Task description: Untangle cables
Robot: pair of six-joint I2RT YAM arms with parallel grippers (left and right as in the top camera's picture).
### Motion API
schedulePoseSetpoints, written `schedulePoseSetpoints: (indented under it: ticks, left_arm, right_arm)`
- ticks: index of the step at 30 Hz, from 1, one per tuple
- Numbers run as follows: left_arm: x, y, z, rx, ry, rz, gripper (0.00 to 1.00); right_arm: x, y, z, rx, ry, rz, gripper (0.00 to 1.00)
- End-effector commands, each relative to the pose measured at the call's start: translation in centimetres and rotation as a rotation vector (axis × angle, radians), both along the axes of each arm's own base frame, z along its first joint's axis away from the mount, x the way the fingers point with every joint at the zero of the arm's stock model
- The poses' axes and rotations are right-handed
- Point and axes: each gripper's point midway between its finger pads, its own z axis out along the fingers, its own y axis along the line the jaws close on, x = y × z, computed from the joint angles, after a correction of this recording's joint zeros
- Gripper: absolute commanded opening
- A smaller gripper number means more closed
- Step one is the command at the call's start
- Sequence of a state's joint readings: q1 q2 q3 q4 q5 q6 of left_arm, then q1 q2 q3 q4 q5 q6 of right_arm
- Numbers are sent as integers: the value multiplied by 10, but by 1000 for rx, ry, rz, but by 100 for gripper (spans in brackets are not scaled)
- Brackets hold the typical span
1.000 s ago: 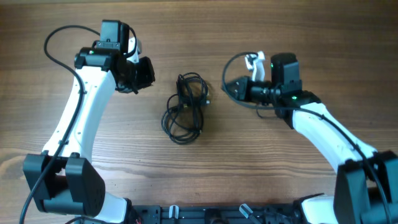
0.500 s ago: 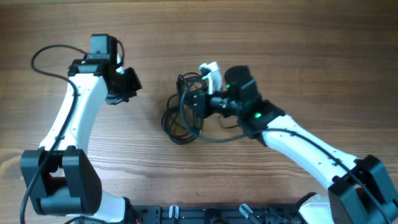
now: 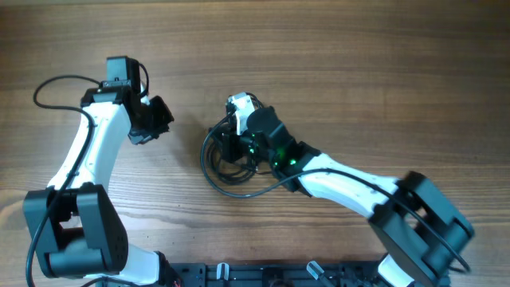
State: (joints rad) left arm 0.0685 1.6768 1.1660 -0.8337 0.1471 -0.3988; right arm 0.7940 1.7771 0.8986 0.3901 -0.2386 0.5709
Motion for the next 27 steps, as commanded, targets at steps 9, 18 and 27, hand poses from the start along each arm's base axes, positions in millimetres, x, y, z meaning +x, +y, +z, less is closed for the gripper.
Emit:
schedulePoseSetpoints:
  ticks: [9,18,27]
  left_arm:
    - [-21,-30,-20,-136,66,-37,4]
    - [-14,-56,-16,-176,27,-107,5]
    - [-11,-82,-14,-175,-2,-185,6]
  right_arm:
    - [47,-74,-46,-175,108,-333,5]
    - [52,-128,-77,-231,303,-514,4]
    - [53,-146,-84,-270,326,-562,4]
